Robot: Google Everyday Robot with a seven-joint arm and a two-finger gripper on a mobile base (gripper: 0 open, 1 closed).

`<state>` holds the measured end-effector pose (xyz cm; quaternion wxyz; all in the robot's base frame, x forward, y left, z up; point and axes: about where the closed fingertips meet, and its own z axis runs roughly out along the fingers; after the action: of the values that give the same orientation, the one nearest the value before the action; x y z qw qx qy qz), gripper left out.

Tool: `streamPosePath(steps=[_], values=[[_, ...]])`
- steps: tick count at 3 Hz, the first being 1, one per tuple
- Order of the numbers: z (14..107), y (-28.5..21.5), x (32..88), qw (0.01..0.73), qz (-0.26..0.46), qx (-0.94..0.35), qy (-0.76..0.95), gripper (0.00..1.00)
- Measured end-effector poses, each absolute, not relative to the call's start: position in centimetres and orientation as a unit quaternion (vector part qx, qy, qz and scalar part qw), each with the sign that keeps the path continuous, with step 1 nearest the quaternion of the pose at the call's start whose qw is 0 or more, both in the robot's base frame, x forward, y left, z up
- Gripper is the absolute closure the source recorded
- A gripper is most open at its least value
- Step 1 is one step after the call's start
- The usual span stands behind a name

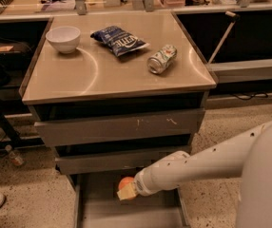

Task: Place orange into bottom drawer

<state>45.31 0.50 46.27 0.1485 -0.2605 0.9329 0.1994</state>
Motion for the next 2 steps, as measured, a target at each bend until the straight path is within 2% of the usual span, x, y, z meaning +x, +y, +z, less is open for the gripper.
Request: streamPosePath(steps=[2], values=[[35.9, 4.4, 46.2, 0.124, 0.275, -0.212, 0.929, 1.00]])
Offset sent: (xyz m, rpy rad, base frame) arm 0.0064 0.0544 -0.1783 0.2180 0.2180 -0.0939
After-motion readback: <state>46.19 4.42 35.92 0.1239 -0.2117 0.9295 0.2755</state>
